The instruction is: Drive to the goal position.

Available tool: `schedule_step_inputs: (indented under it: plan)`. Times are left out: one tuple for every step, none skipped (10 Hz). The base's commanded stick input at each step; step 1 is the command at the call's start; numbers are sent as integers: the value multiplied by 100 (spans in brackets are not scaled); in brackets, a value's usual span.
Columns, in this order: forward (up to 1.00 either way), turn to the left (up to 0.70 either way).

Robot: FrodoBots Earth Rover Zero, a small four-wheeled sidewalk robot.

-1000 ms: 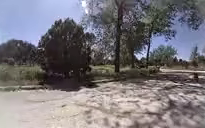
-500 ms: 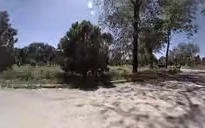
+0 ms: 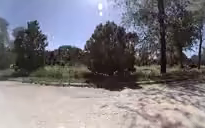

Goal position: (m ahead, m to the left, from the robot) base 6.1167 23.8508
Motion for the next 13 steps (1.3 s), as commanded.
schedule_step_inputs:
  plan:
    - [0,70]
    - [0,70]
    - [0,70]
    - [0,70]
    - [0,70]
    - [0,70]
    - [0,70]
    - [0,70]
    - [0,70]
    - [0,70]
    - [0,70]
    - [0,70]
    - [0,70]
